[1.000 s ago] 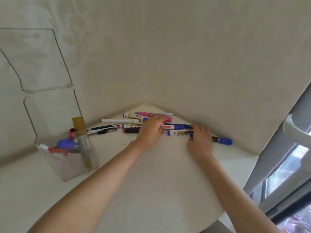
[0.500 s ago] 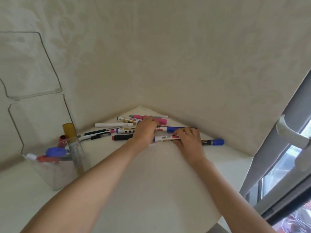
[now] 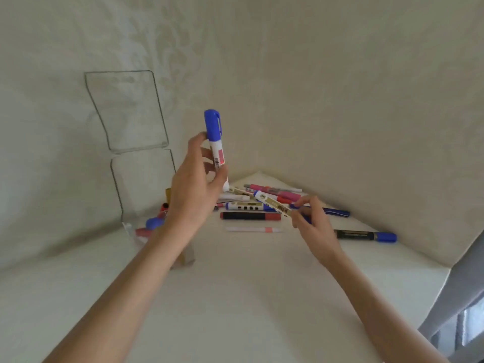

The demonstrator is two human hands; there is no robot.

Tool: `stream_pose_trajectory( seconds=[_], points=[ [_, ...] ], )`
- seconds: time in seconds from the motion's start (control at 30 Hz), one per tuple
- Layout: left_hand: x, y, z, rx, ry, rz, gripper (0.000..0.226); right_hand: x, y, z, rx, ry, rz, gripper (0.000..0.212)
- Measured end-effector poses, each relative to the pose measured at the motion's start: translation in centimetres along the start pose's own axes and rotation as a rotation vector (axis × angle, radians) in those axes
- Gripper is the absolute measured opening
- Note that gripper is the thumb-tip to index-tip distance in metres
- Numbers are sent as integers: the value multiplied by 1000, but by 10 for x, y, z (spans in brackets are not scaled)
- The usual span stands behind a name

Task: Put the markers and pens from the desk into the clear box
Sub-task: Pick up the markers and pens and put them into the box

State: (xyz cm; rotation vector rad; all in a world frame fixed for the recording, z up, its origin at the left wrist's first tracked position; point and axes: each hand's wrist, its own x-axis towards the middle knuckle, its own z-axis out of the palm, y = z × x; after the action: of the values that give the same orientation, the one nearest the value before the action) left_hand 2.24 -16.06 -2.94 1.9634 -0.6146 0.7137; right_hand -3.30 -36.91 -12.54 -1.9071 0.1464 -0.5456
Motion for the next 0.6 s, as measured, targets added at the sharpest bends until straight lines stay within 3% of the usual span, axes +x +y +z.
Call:
stream_pose_trajectory(
  seconds=[0.23, 0.4, 0.6],
  points=[
    [3, -13, -87, 79, 233, -42, 52, 6, -98, 62, 320, -61, -209, 8],
    [-26, -46, -100, 195, 216, -115, 53, 9, -139, 97, 359, -30, -257, 12],
    [-47, -58, -91, 425, 244, -40, 44, -1, -155, 115, 320, 90, -515, 12]
  ],
)
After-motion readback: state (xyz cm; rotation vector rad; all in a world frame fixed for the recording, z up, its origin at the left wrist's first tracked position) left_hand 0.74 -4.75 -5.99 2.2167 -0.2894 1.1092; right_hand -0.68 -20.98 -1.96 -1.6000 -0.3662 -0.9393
